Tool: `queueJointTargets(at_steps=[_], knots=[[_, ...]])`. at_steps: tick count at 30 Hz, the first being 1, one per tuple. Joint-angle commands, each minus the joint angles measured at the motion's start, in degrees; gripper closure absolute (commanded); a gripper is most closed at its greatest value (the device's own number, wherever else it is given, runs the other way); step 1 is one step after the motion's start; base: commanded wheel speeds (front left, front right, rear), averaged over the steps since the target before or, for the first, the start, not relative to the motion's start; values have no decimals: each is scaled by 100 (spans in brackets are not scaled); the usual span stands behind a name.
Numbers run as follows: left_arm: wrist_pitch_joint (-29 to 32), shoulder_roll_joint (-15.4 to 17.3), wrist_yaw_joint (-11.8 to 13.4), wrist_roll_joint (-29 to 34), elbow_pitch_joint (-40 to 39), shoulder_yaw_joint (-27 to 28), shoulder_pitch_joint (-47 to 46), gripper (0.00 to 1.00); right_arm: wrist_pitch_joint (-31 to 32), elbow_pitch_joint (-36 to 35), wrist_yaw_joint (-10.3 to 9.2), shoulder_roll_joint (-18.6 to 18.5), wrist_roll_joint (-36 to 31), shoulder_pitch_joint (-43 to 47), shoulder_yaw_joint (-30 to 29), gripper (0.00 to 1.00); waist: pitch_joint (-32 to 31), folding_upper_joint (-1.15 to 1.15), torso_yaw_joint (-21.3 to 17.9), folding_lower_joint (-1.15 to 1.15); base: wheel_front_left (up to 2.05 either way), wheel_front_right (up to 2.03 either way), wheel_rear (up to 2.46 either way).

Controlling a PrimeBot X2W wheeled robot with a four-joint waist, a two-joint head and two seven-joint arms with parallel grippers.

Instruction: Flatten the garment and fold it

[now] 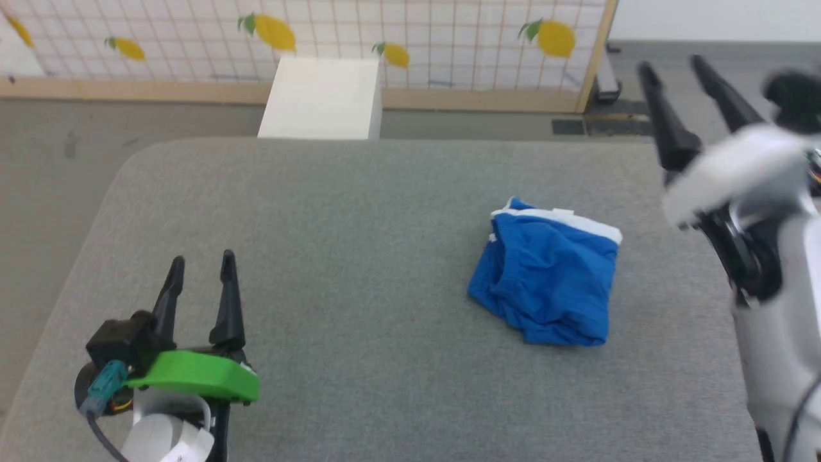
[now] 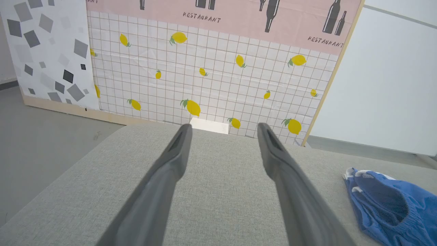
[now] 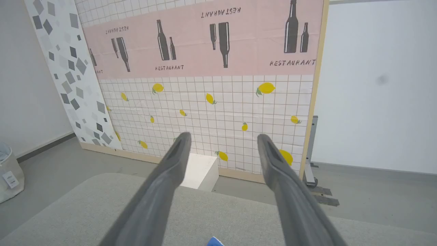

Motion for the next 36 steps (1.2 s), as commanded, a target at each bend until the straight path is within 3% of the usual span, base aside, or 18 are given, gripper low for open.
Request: queueJointTargets(at_steps=[1, 7, 12, 23, 36], knots=[[-26, 45, 50, 40, -42, 32, 110, 0, -282, -107, -9, -54, 3, 237, -17, 0, -169, 0, -142, 0, 0, 0, 0], [-34, 67, 140, 92, -122, 36, 253, 0, -1793, -490, -9, -96, -289, 1306, -459, 0, -284, 0, -138, 0, 0, 0, 0], [14, 107, 181, 151, -132, -24, 336, 0, -2422, -557, -9, 190, -569, 2176, -854, 0, -395, 0, -74, 0, 0, 0, 0], [350, 132, 165, 242, -172, -338, 423, 0, -2576, -653, -9, 612, -913, 3433, -1019, 0, -502, 0, -10, 0, 0, 0, 0], [464, 186, 155, 357, 176, -599, 490, 0, -2467, -510, -9, 676, -996, 3712, -744, 0, -490, 0, -47, 0, 0, 0, 0]])
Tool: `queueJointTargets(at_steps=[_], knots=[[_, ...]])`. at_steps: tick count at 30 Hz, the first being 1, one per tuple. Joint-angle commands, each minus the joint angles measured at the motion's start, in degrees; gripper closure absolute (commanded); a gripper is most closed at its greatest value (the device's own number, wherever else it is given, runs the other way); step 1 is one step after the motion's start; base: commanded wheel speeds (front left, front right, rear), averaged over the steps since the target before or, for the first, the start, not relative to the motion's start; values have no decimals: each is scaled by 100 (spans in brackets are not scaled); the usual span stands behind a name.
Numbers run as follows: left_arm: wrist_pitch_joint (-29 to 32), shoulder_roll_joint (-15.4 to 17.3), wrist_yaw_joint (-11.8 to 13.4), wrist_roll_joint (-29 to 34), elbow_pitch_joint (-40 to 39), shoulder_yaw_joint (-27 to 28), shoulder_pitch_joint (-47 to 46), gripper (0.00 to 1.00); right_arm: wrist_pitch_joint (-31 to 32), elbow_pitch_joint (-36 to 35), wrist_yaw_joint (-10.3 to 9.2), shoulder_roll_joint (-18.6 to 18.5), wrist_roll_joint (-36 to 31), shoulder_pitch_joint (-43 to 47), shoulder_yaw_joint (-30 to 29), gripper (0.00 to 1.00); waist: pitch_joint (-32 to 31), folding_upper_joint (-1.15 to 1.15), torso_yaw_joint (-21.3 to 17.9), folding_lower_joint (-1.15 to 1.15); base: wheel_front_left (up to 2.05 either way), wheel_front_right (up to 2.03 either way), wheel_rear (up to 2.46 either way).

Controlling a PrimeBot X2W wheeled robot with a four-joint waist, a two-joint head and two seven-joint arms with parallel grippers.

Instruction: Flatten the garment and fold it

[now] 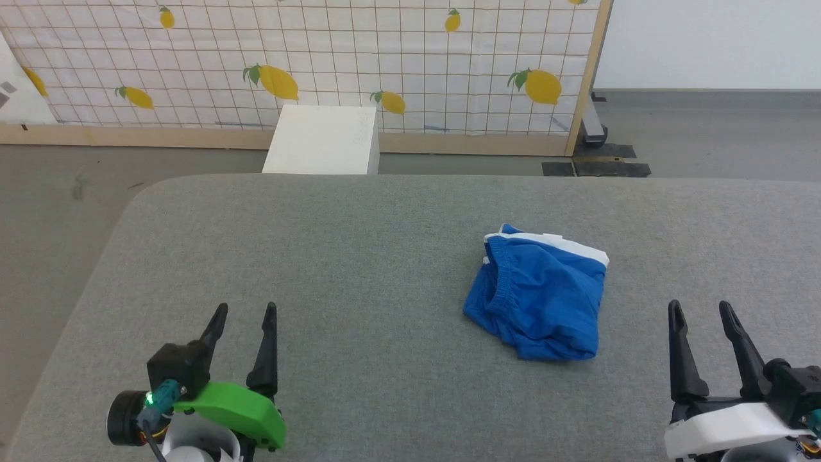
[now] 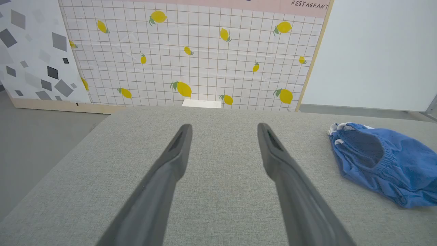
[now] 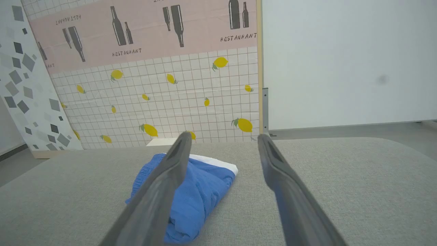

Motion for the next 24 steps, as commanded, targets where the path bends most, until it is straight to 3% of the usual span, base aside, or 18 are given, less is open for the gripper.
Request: queueJointTargets(at_steps=[1, 24], knots=[[-3, 52, 32, 62, 43, -27, 90, 0, 23, 36, -9, 18, -51, 46, -6, 0, 11, 0, 3, 0, 0, 0, 0], [-101, 66, 118, 9, 269, -158, 30, 0, 321, 140, -9, 62, -107, -45, 11, 0, 105, 0, 40, 0, 0, 0, 0]])
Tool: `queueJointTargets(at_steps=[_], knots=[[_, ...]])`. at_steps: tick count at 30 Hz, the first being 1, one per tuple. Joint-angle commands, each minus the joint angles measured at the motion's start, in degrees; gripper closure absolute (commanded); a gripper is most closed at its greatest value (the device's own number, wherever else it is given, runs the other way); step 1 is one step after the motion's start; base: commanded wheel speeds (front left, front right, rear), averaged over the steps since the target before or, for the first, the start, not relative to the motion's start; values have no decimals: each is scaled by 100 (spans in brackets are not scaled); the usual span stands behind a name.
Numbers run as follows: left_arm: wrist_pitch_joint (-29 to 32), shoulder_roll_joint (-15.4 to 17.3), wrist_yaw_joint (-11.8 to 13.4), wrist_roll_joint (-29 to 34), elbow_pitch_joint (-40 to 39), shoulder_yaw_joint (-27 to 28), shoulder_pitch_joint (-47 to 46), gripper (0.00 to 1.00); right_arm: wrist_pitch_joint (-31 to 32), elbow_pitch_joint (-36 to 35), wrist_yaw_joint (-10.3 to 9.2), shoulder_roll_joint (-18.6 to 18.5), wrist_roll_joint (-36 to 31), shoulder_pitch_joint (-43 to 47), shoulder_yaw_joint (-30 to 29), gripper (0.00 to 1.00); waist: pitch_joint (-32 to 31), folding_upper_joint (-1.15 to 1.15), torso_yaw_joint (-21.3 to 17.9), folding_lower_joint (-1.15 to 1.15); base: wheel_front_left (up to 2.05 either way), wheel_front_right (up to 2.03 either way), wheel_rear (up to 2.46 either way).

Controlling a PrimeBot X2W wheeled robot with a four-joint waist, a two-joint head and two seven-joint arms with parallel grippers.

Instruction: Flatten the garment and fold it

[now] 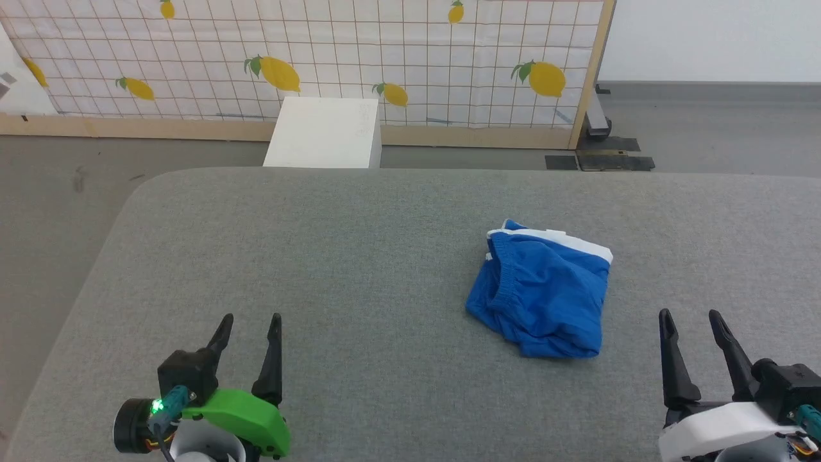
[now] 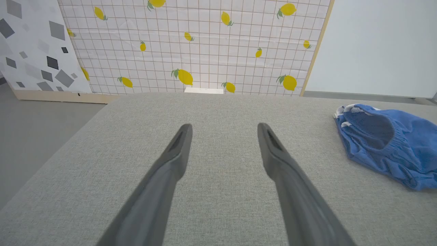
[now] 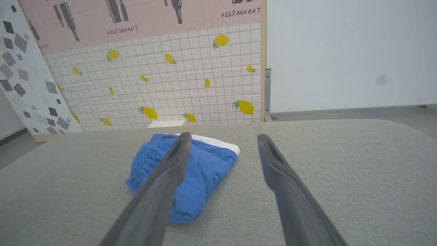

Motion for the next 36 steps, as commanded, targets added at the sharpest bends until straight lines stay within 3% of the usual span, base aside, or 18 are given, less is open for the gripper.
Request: queueJointTargets(at_steps=[1, 27, 36], knots=[[-41, 44, 37, -37, 13, -8, 19, 0, 18, 11, -9, 18, -35, -48, 1, 0, 6, 0, 4, 0, 0, 0, 0], [-99, 119, 114, -146, -21, -68, -2, 0, 303, 113, -9, 23, -3, -206, -16, 0, 22, 0, 12, 0, 0, 0, 0], [-121, 127, 112, -190, -184, -113, -157, 0, 2616, 484, -9, -317, 228, -1550, -6, 0, 394, 0, 126, 0, 0, 0, 0]])
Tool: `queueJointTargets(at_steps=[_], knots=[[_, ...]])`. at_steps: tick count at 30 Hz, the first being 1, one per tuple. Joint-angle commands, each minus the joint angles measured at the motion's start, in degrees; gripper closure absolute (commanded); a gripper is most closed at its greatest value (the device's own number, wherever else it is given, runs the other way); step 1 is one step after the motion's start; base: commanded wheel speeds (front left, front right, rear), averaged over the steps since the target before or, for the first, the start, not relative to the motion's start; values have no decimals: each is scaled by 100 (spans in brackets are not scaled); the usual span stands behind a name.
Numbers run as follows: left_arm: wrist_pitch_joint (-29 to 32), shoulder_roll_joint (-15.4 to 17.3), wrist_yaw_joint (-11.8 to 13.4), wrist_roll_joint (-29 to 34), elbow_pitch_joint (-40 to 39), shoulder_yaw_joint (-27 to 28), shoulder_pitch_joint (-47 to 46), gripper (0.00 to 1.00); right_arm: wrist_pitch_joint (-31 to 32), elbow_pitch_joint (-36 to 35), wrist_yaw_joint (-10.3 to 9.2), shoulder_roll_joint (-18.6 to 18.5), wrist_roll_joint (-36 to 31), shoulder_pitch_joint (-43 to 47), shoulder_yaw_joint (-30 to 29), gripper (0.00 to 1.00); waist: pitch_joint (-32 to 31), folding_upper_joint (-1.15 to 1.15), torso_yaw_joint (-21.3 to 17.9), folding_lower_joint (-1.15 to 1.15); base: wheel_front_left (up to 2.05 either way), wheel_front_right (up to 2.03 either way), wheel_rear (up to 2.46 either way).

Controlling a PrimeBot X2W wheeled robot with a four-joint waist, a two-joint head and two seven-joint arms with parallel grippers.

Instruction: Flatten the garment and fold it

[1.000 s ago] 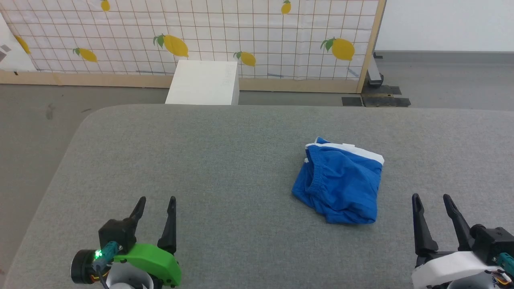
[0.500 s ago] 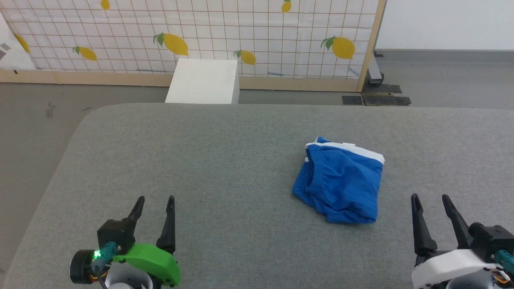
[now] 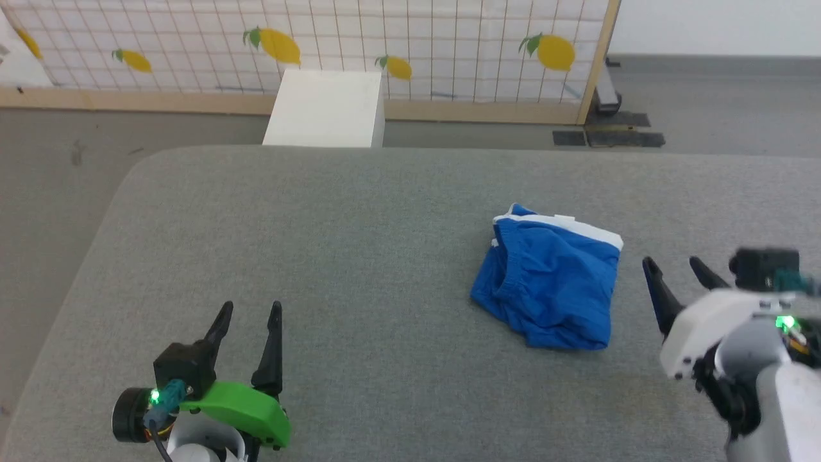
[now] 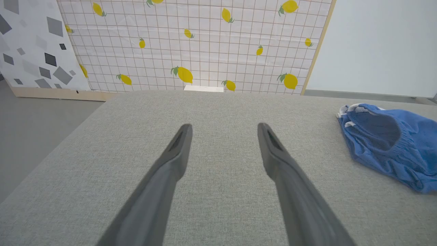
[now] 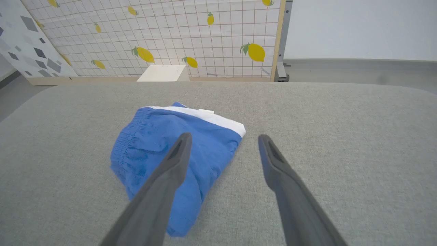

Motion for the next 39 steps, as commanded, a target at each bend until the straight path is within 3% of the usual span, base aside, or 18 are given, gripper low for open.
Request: queueJointTargets(at_steps=[1, 5, 11, 26, 27, 28, 30, 39], knots=[[-55, 37, 26, -71, -40, -13, -128, 0, 362, 116, -9, -91, 38, -288, 27, 0, 174, 0, 111, 0, 0, 0, 0], [-79, 31, 13, -77, -81, -39, -242, 0, 1572, 506, -9, -234, -28, -867, 50, 0, 450, 0, 260, 0, 0, 0, 0], [-168, 16, -41, -98, -32, -71, -532, 0, 2889, 1153, -9, -213, -333, -1629, -31, 0, 983, 0, 562, 0, 0, 0, 0], [-296, -38, -85, -119, 131, -123, -883, 0, 3180, 1740, -9, -107, -504, -1636, 123, 0, 1387, 0, 726, 0, 0, 0, 0], [-300, -35, -85, -119, 138, -123, -888, 0, 3184, 1758, -9, -113, -482, -1624, 142, 5, 1384, 0, 721, 0, 0, 0, 0], [-305, -29, -85, -120, 146, -124, -892, 0, 3173, 1771, -9, -131, -457, -1615, 160, 62, 1380, 0, 715, 0, 0, 0, 0], [-312, -21, -87, -122, 159, -127, -895, 0, 3110, 1774, -9, -178, -414, -1611, 201, 100, 1365, 0, 705, 0, 0, 0, 0], [-330, 3, -66, -149, 236, -152, -785, 0, 2522, 1521, -9, -420, -178, -1600, 494, 100, 1032, 0, 552, 0, 0, 0, 0]])
